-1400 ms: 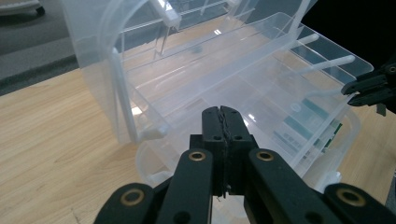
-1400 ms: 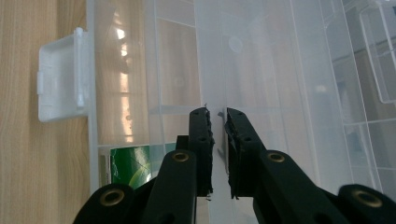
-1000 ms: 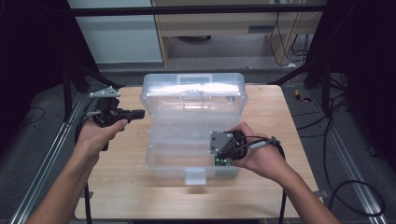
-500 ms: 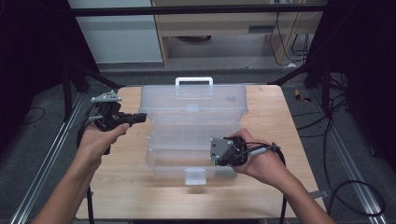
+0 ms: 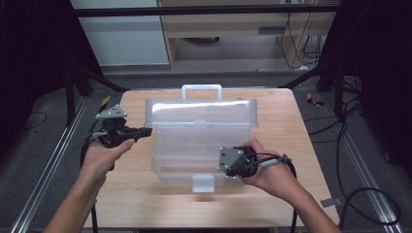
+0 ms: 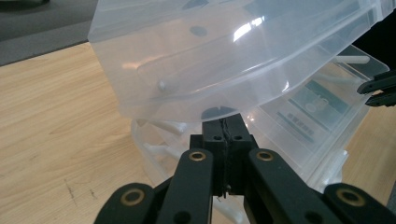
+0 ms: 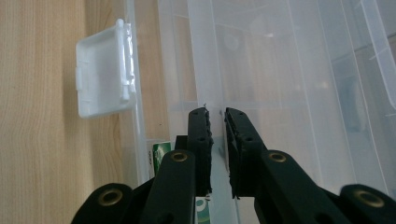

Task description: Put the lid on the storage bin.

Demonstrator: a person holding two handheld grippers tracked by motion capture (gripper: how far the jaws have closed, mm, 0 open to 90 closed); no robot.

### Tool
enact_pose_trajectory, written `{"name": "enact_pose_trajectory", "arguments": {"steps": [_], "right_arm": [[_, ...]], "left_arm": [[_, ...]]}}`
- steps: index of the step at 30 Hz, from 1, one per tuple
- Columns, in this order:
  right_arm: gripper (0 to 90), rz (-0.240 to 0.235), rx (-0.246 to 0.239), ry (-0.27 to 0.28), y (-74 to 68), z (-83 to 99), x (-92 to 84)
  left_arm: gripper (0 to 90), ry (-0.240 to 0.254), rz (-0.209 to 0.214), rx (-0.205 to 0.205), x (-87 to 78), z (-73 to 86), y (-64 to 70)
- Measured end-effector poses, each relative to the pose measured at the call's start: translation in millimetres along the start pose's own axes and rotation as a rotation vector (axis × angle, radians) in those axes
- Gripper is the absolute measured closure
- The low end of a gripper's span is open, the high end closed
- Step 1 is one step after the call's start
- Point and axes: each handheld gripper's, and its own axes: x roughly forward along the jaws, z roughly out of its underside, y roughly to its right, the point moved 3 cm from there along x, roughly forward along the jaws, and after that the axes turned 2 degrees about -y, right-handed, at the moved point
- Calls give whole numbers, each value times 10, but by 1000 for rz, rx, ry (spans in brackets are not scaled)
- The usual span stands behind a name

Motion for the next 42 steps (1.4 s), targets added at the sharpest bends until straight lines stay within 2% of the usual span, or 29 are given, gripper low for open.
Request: {"name": "enact_pose_trajectory", "arguments": {"steps": [11, 15, 17, 18, 21, 24, 27, 33, 35, 42], "right_arm": [[812, -17, 7, -4, -74, 30, 20], [743, -9, 40, 13, -113, 39, 1], [674, 12, 90, 43, -150, 37, -72], [674, 12, 90, 43, -150, 37, -72], [606, 24, 138, 68, -183, 59, -130], [531, 53, 188, 65, -224, 140, -171], [465, 74, 260, 85, -247, 225, -249], [355, 123, 343, 99, -254, 368, -437], [304, 136, 375, 94, -253, 422, -486], [249, 170, 443, 68, -215, 694, -586]], "left_arm": [[897, 5, 12, -21, 16, 214, 27], [897, -1, 10, -13, 19, 235, 40], [897, -1, 8, -11, 21, 243, 49], [897, -2, 7, -8, 21, 247, 49], [896, 0, 7, -6, 24, 270, 57], [896, 4, 10, -9, 29, 297, 60], [896, 8, 13, -10, 33, 326, 62], [896, 9, 14, 0, 40, 370, 75], [896, 17, 17, 1, 41, 380, 75], [897, 28, 23, 0, 51, 419, 75]]}}
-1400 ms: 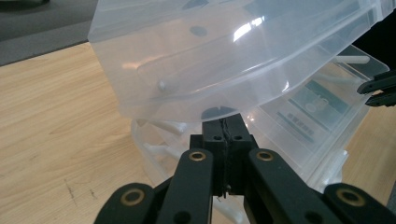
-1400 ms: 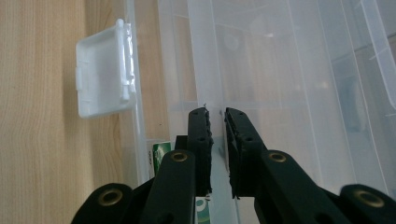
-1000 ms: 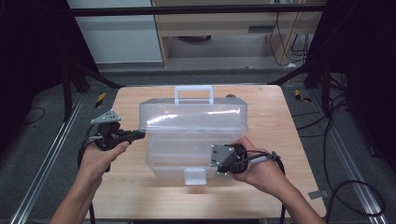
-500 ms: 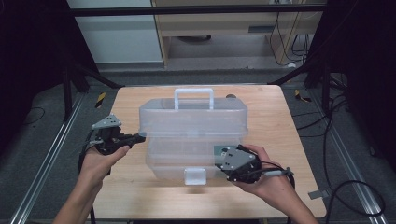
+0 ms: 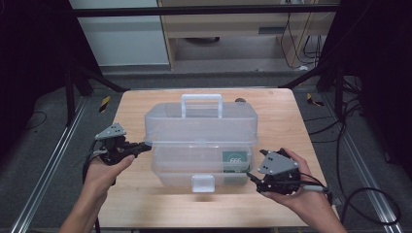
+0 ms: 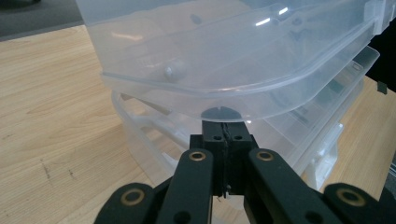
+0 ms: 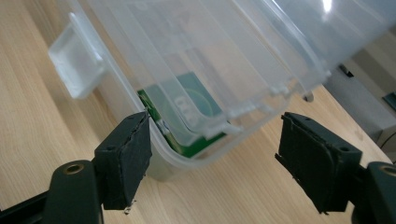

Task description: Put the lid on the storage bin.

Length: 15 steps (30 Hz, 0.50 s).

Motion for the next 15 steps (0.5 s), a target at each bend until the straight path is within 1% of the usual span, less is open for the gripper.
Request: {"name": "enact_pose_trajectory", "arguments": {"steps": [1, 2, 5, 7, 8, 9, 10, 12, 14, 15], "right_arm": [[234, 8, 12, -6, 44, 42, -10], [234, 8, 12, -6, 44, 42, -10], [232, 36, 55, -11, 156, 140, -19], [225, 53, 75, -19, 206, 190, -6], [225, 81, 87, -29, 246, 230, 10], [219, 89, 98, -35, 270, 257, 26], [213, 92, 119, -45, 307, 300, 54], [217, 107, 139, -47, 361, 359, 88], [208, 119, 182, -45, 436, 428, 135], [202, 123, 195, -47, 462, 449, 153]], "left_arm": [[897, 0, -1, 1, -1, 5, -1], [897, 0, 1, 3, 0, 14, 0], [897, -2, 3, 8, 4, 43, 1], [896, -4, 4, 15, 14, 63, -6], [896, -8, 3, 18, 17, 68, -10], [896, -12, -6, 21, 18, 74, -18], [897, -13, -7, 23, 18, 76, -21], [897, -10, -11, 26, 13, 82, -26], [897, -10, -9, 29, 12, 91, -29], [897, -11, -9, 31, 13, 96, -30]]}}
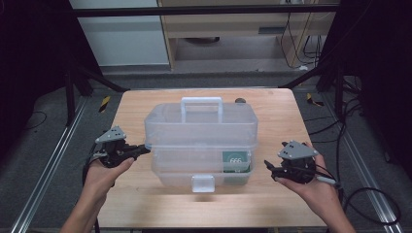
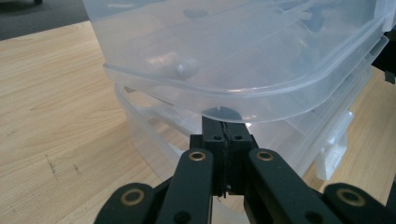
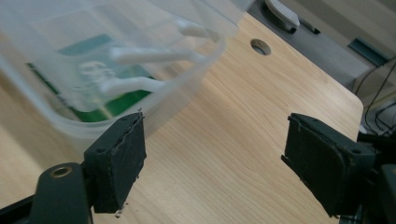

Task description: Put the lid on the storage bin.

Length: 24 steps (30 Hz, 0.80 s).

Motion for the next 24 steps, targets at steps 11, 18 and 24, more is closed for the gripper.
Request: {"name": "enact_pose_trajectory", "arguments": {"steps": [11, 18, 24], "right_arm": [[112, 42, 156, -35, 317, 111, 333], [113, 53, 192, -43, 385, 177, 464], [111, 69, 202, -61, 403, 253, 534]], "left_arm": [[896, -4, -4, 17, 9, 78, 17], [896, -3, -5, 13, 29, 146, -3], [897, -2, -20, 15, 65, 195, 4]]}}
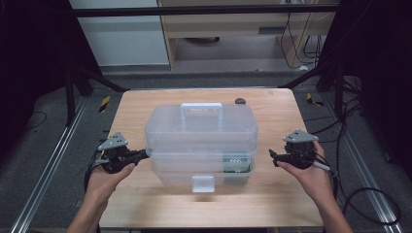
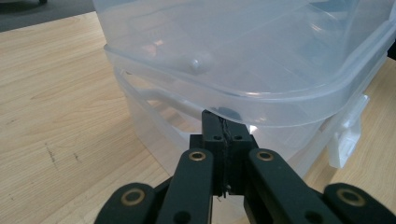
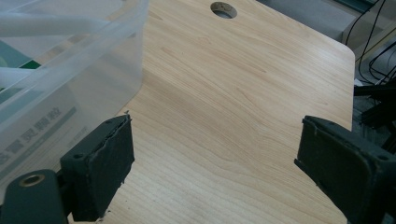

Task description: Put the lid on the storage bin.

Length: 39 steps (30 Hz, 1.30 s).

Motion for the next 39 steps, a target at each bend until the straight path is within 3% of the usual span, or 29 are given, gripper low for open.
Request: {"name": "enact_pose_trajectory", "arguments": {"steps": [5, 16, 22, 24, 29, 31, 35, 39], "right_arm": [[111, 1, 14, -8, 20, 45, 58], [113, -5, 24, -28, -3, 125, 139], [121, 7, 30, -40, 35, 149, 208], [121, 2, 42, -44, 49, 150, 245], [129, 0, 73, -53, 98, 153, 375], [129, -5, 93, -65, 130, 165, 466], [129, 19, 144, -90, 204, 200, 658], [114, 16, 220, -90, 275, 229, 818]], "left_arm": [[897, -17, -5, 16, 29, 72, 25], [897, -30, -4, 6, 46, 216, 12], [893, -36, -64, 1, -93, 264, -137], [876, -56, -125, 16, -136, 270, -243], [855, -102, -215, 16, -94, 303, -528], [805, -122, -269, 28, -16, 325, -671], [624, -122, -310, -1, 184, 383, -906], [377, -131, -305, -62, 381, 444, -1046]]}}
